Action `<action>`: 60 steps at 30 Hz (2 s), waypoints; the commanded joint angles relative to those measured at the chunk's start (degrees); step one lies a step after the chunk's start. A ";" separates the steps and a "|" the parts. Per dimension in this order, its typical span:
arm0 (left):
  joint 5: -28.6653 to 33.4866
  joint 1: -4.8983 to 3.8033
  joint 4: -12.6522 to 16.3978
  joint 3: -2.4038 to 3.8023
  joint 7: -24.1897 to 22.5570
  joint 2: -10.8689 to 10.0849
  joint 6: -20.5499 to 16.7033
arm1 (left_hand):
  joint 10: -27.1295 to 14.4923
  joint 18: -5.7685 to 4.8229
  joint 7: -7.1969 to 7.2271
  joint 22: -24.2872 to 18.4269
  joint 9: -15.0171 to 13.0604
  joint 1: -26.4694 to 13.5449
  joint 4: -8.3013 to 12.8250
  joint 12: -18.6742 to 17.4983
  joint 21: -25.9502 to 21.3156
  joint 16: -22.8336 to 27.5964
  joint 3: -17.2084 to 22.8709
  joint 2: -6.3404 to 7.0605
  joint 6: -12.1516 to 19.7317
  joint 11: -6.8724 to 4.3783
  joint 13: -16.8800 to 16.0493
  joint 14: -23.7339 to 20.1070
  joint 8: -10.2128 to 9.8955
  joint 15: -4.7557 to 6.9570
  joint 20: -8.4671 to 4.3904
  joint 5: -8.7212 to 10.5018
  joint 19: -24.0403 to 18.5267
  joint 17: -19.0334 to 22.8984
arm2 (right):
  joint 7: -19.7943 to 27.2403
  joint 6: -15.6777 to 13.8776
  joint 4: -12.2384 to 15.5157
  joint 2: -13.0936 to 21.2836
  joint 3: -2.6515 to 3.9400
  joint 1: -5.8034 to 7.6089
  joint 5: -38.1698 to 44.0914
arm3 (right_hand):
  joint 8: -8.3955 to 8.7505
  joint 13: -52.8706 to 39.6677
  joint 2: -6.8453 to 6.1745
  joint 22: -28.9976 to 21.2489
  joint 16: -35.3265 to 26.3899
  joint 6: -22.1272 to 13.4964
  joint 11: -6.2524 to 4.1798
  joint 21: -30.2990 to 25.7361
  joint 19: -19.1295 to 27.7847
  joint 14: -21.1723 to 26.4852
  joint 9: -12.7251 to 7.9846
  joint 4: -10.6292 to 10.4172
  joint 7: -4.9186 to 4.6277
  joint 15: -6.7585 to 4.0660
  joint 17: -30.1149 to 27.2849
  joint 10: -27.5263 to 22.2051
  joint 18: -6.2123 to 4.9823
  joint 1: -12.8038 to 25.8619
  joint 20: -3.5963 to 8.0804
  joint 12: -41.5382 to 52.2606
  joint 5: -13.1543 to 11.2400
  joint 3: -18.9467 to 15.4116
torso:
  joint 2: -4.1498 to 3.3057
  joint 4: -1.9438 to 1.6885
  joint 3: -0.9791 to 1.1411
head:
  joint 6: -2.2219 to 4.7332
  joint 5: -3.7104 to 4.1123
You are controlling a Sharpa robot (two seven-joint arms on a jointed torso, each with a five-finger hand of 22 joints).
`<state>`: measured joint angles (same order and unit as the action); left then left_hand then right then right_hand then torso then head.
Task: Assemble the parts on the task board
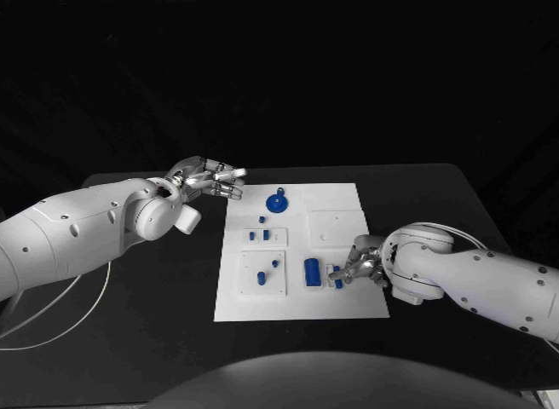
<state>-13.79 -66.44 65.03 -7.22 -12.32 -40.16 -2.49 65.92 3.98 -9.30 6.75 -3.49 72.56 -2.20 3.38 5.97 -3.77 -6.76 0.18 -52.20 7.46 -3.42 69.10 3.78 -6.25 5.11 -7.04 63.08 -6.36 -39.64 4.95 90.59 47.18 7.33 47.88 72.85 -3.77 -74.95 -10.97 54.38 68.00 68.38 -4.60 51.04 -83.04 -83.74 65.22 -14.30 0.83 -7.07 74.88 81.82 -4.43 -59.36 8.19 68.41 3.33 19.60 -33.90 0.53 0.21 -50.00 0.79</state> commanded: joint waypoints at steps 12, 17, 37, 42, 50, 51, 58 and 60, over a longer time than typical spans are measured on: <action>-0.14 -0.04 0.20 0.00 0.07 0.11 0.92 | -0.49 -0.43 0.01 -0.12 0.06 -0.12 -0.30 0.15 0.10 0.09 -0.11 -0.37 0.46 -0.10 -0.09 -0.23 -0.22 0.07 0.19 -0.35 -0.08 -0.02 | -3.85 -0.17 -1.49 -1.10 -0.14 -0.58 4.13 | 0.06 -2.65 2.59 2.24 -0.62 0.63 -0.03 -2.35 -1.05 -0.93 0.54 4.78 0.19 -0.04 -0.11 0.53 -0.29 -1.27 0.11 -0.48 -0.14 0.12 | 0.00 -0.01 0.02 | 0.00 -0.01; -0.17 -0.04 0.20 -0.01 0.20 0.08 0.94 | -0.49 -0.43 0.01 -0.12 0.06 -0.12 -0.30 0.15 0.10 0.09 -0.11 -0.37 0.46 -0.10 -0.09 -0.23 -0.22 0.07 0.19 -0.35 -0.08 -0.02 | -3.88 0.03 -2.24 -1.36 -0.17 -0.61 4.49 | 0.07 -2.71 5.72 3.28 -0.71 0.30 -0.08 -3.27 -1.38 -0.93 0.48 10.01 0.31 -0.10 -0.20 0.55 -0.14 -0.17 0.17 -0.47 0.22 -0.28 | -0.01 0.01 0.02 | 0.00 -0.02; -0.43 -0.04 0.08 -0.02 0.68 -0.07 0.11 | -0.40 -0.42 0.04 -0.17 0.04 0.15 -0.04 0.17 0.16 0.07 -0.10 -0.64 0.14 -0.14 -0.09 -0.11 -0.19 0.12 0.16 -0.25 0.00 -0.05 | -3.40 2.00 -3.11 -0.31 -0.21 -0.70 4.85 | -0.02 -2.37 1.38 5.45 -1.16 1.12 0.03 -6.11 -1.70 -0.75 0.33 7.00 0.36 -0.15 -0.37 0.22 0.39 1.32 0.30 -1.22 -0.55 3.40 | 0.01 0.07 0.01 | 0.00 0.03; -0.44 -0.04 -0.01 -0.02 0.85 -0.08 0.02 | -0.38 -0.42 0.04 -0.16 0.04 0.22 0.04 0.16 0.19 0.09 -0.11 -0.74 0.15 -0.15 -0.09 -0.11 -0.20 0.13 0.15 -0.24 0.03 -0.05 | -2.99 1.92 -3.20 0.01 -0.21 -0.74 4.01 | 0.02 -2.44 0.03 6.07 -1.36 1.20 0.06 -6.62 -1.85 -0.79 0.49 3.56 0.27 -0.20 -0.18 0.21 0.63 -0.50 0.45 -1.36 -0.54 2.57 | 0.01 0.08 0.03 | 0.00 0.02; -0.50 -0.04 -0.06 -0.02 0.97 -0.10 0.10 | -0.38 -0.42 0.04 -0.16 0.04 0.22 0.04 0.16 0.19 0.09 -0.11 -0.74 0.15 -0.15 -0.09 -0.11 -0.20 0.13 0.15 -0.24 0.03 -0.05 | -2.72 1.53 -3.49 0.32 -0.21 -0.78 3.32 | 0.03 -2.52 0.13 6.64 -1.59 1.20 0.07 -7.33 -2.06 -0.85 0.58 2.39 0.24 -0.18 -0.04 0.23 0.64 -0.34 0.44 -1.45 -0.53 2.32 | -0.01 0.03 0.04 | 0.00 0.13; -0.51 -0.04 -0.06 -0.02 0.99 -0.10 0.11 | -0.38 -0.42 0.04 -0.16 0.04 0.22 0.04 0.16 0.19 0.09 -0.11 -0.74 0.15 -0.15 -0.09 -0.11 -0.20 0.13 0.15 -0.24 0.03 -0.05 | -2.70 1.47 -3.56 0.35 -0.21 -0.78 3.18 | 0.01 -2.53 0.05 6.81 -1.63 1.16 0.07 -7.50 -2.14 -0.87 0.62 2.12 0.24 -0.19 0.00 0.22 0.63 -0.41 0.44 -1.49 -0.53 2.40 | -0.01 0.03 0.02 | 0.00 0.14; -0.56 -0.04 -0.07 -0.02 1.06 -0.11 0.21 | -0.40 -0.43 0.04 -0.18 0.04 0.18 0.16 0.15 0.20 0.11 -0.24 -0.67 0.14 -0.13 -0.09 -0.15 -0.21 0.11 0.14 -0.11 0.00 -0.03 | -2.76 2.09 -3.76 0.43 -0.20 -0.78 3.28 | 0.04 -2.55 -0.03 7.12 -1.70 1.12 0.06 -7.80 -2.19 -0.88 0.64 2.65 0.25 -0.18 0.07 0.20 0.66 -0.94 0.43 -1.55 -0.54 2.47 | 0.03 0.03 0.00 | 0.00 0.21; -0.56 -0.04 -0.08 -0.02 1.06 -0.08 0.22 | -0.40 -0.43 0.04 -0.18 0.04 0.18 0.16 0.15 0.20 0.11 -0.24 -0.67 0.14 -0.13 -0.09 -0.15 -0.21 0.11 0.14 -0.11 0.00 -0.03 | -2.76 2.45 -3.68 0.33 -0.20 -0.78 4.02 | 0.07 -2.54 -0.11 7.24 -1.73 1.04 0.05 -7.81 -2.20 -0.88 0.56 3.21 0.26 -0.19 0.08 0.18 0.68 -1.45 0.43 -1.60 -0.54 2.90 | 0.03 0.06 -0.01 | 0.02 0.23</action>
<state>-14.19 -66.45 64.89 -7.28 -11.10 -40.31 -2.45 65.92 3.98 -9.30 6.64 -3.49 72.87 -2.20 3.38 5.96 -3.77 -6.76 -0.12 -52.20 7.46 -3.42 69.10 3.78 -6.25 5.11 -7.04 63.07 -6.36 -37.85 5.05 87.69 47.25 7.54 47.60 75.19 -3.91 -74.92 -11.07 61.56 66.63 69.64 -4.81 43.44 -83.84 -83.73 65.96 -11.44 1.60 -7.07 74.90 82.02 -4.41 -60.44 8.59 67.12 2.89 22.50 -33.88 0.55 0.23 -49.99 0.98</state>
